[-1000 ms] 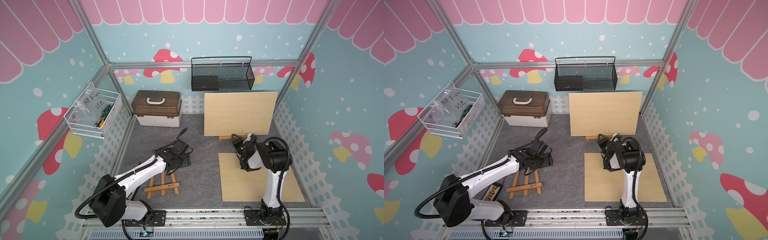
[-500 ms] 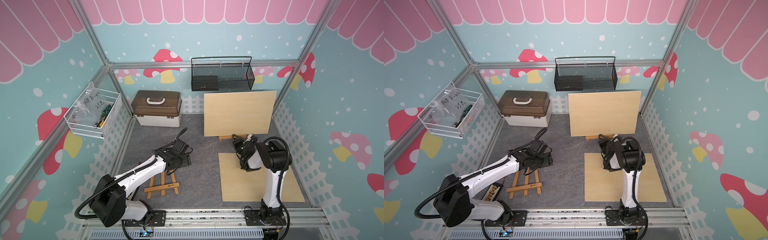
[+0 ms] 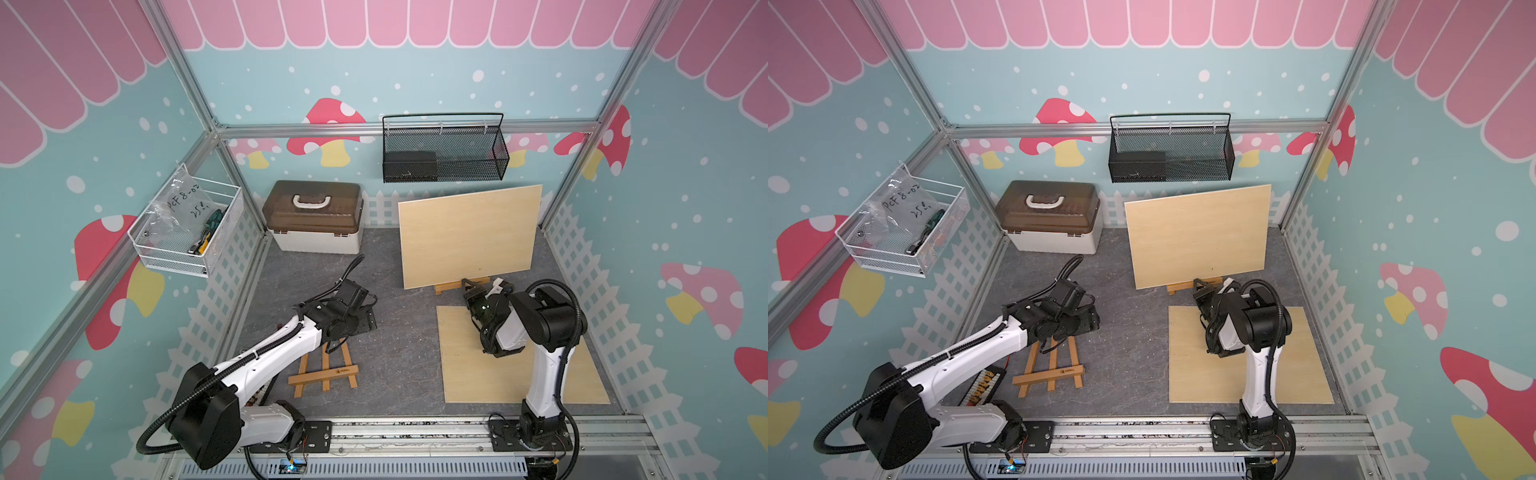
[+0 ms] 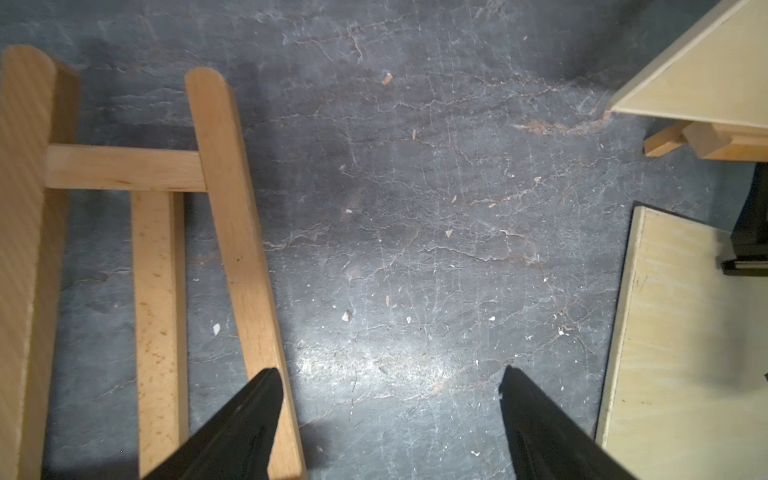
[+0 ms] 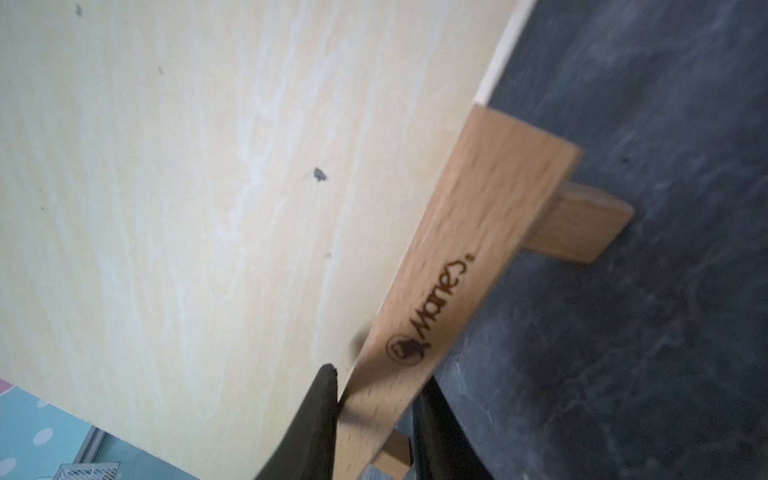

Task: Disassemble the easel
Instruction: Move the easel to the center of the board.

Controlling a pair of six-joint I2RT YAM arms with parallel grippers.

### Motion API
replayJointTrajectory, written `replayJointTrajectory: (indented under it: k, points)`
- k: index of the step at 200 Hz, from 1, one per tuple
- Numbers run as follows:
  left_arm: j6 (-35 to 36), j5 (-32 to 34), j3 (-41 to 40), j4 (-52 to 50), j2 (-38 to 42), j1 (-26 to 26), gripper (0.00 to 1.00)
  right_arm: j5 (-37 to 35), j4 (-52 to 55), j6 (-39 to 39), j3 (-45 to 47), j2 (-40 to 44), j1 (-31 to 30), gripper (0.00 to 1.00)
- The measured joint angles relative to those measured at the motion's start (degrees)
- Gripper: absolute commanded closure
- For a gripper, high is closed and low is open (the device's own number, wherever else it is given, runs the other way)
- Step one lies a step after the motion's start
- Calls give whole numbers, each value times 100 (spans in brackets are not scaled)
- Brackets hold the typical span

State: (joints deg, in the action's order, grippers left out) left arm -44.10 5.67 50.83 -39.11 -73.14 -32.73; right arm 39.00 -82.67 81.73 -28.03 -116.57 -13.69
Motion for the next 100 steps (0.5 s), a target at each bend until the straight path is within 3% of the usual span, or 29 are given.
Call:
replayJointTrajectory:
  k: [100]
  points:
    - [162,101,-483,-350,1392,553,11,-391,0,243,22,20,-1493,77]
